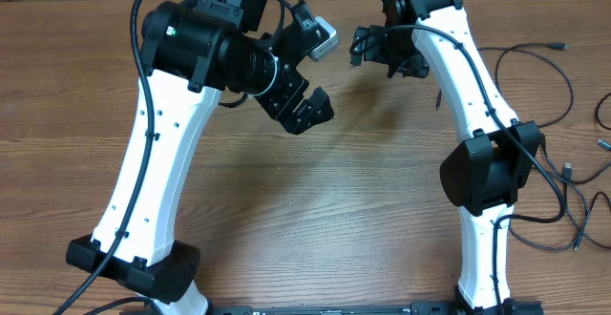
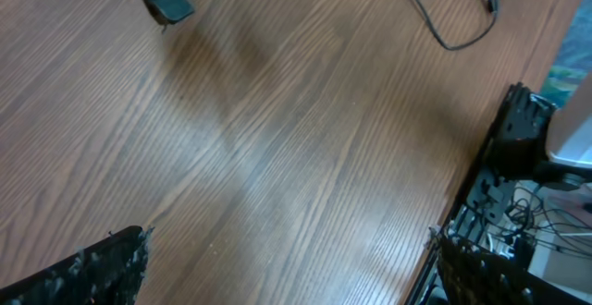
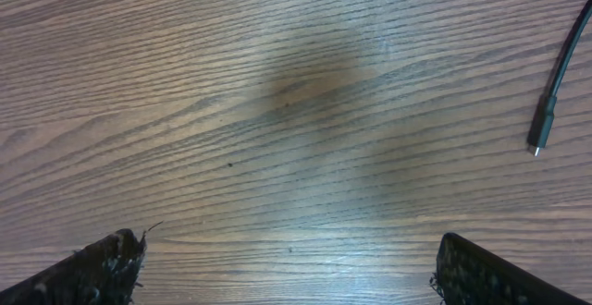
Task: Untangle cables
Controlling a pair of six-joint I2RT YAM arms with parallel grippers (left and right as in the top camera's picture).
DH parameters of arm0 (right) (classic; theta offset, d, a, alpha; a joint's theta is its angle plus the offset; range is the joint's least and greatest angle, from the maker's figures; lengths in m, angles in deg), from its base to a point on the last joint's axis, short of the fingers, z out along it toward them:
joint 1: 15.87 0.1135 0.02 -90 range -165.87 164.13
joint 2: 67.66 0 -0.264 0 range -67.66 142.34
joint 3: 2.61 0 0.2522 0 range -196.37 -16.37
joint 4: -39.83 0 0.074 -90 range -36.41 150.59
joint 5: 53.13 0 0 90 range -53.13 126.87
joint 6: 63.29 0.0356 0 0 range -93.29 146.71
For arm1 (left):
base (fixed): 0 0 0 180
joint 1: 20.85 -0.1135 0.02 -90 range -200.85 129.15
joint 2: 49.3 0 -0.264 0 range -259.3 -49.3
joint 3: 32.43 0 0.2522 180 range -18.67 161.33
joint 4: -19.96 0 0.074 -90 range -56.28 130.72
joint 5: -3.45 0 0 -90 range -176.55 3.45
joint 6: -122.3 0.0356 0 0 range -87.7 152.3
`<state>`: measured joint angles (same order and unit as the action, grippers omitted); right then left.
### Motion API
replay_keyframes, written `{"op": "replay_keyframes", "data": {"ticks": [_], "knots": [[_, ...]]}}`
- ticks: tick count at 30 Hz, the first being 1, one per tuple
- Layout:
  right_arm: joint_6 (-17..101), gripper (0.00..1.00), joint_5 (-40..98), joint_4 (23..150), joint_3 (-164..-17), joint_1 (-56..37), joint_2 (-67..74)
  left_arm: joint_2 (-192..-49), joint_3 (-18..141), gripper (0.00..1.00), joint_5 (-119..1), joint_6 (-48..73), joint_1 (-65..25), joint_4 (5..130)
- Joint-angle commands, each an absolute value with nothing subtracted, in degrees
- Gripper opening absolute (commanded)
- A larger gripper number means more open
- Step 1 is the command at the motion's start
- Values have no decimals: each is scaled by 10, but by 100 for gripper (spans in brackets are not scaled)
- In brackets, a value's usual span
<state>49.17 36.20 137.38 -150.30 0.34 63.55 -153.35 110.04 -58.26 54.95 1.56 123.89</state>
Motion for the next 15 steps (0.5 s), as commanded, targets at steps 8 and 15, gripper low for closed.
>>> {"op": "replay_keyframes", "data": {"ticks": [8,15], "knots": [[492,100,363,1372,-1518,2,617,-1434,1063,100,-633,546,17,1173],[492,100,363,1372,-1518,2,617,-1301,886,100,-674,546,16,1085]]}}
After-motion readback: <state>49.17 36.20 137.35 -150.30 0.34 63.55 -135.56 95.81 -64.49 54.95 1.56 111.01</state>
